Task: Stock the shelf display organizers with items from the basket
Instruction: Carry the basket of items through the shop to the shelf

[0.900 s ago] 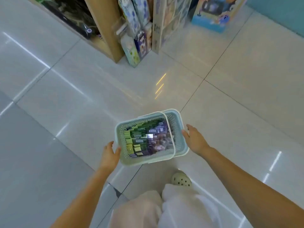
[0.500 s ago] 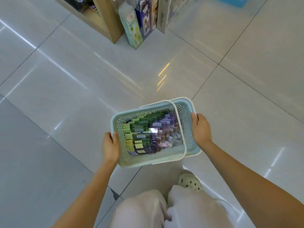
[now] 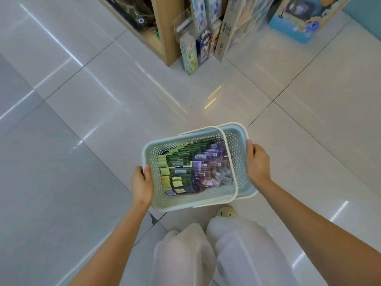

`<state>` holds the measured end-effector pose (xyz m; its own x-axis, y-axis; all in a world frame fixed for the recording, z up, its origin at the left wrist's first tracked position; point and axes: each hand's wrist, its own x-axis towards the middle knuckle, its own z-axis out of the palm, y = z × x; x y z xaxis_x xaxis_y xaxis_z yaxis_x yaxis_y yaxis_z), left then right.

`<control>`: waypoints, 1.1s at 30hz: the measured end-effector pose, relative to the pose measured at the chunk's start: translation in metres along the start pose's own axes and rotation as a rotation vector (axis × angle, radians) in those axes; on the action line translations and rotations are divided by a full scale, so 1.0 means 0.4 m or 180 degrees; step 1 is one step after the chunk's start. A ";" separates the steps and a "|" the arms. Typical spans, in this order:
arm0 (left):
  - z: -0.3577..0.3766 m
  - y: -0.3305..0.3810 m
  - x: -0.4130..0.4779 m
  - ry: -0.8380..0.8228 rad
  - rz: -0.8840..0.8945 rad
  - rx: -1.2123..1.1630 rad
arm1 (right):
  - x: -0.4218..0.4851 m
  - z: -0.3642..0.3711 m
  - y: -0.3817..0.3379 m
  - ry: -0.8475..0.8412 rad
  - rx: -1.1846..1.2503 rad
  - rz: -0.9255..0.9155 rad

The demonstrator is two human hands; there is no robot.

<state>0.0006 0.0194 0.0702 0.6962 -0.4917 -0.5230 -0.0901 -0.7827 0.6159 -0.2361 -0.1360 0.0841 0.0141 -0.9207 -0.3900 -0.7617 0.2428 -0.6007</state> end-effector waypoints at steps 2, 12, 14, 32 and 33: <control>-0.085 0.048 -0.055 0.0049 -0.0002 -0.0053 | -0.047 -0.063 -0.085 -0.0036 -0.0015 -0.0102; -0.603 0.276 -0.291 0.0404 -0.0062 -0.0464 | -0.310 -0.316 -0.595 -0.0285 0.0051 -0.0744; -0.698 0.309 -0.317 0.0528 -0.0065 -0.0522 | -0.353 -0.338 -0.690 -0.0296 0.0017 -0.0835; -1.253 0.526 -0.047 0.1441 -0.0236 -0.0707 | -0.319 -0.222 -1.486 -0.0653 -0.0119 -0.1514; -1.277 0.542 -0.017 0.1461 -0.0282 -0.0717 | -0.295 -0.202 -1.531 -0.0738 -0.0098 -0.1560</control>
<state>0.3401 0.0480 0.5082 0.9395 -0.1695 -0.2977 0.1038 -0.6874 0.7189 0.1766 -0.2009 0.5544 0.5122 -0.8315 -0.2151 -0.6486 -0.2103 -0.7315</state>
